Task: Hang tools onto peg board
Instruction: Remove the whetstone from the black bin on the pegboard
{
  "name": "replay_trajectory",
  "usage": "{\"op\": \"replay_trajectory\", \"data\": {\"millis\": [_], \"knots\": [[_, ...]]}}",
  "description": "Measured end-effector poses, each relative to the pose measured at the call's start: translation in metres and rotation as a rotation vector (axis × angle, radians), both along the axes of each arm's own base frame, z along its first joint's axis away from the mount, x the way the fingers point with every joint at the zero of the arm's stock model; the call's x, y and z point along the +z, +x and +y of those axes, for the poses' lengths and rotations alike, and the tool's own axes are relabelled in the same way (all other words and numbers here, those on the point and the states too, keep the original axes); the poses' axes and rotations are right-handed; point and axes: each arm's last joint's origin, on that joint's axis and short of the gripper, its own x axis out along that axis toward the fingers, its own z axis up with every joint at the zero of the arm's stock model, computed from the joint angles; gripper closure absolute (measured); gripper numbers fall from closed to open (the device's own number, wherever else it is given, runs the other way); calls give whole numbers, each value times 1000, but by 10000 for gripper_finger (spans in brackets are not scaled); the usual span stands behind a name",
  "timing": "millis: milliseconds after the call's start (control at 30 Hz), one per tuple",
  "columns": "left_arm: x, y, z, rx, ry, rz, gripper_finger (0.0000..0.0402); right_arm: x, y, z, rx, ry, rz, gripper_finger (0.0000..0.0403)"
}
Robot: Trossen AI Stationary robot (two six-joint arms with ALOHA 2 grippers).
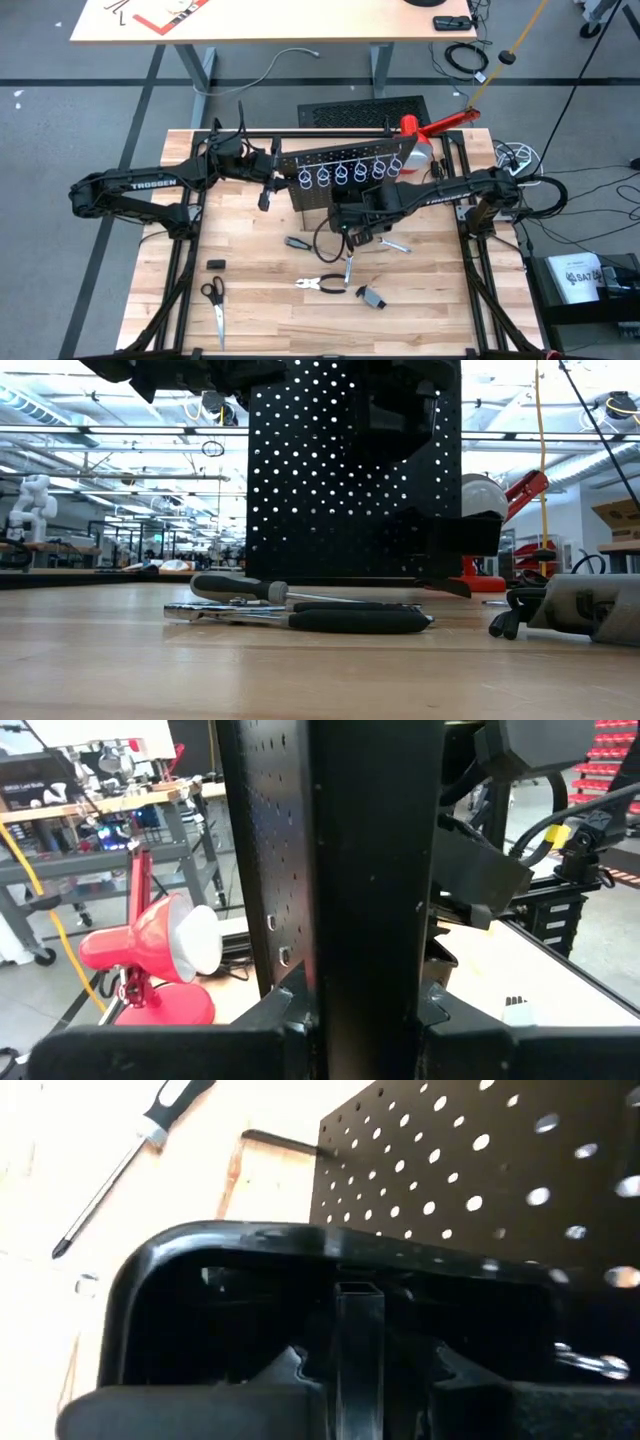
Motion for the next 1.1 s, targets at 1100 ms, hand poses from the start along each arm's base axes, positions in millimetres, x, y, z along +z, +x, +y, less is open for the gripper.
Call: {"op": "replay_trajectory", "data": {"millis": [1100], "knots": [[-7, 1, 1, 31, -49, 38, 308, 75, -58, 81, 21, -232, -440, 365]]}}
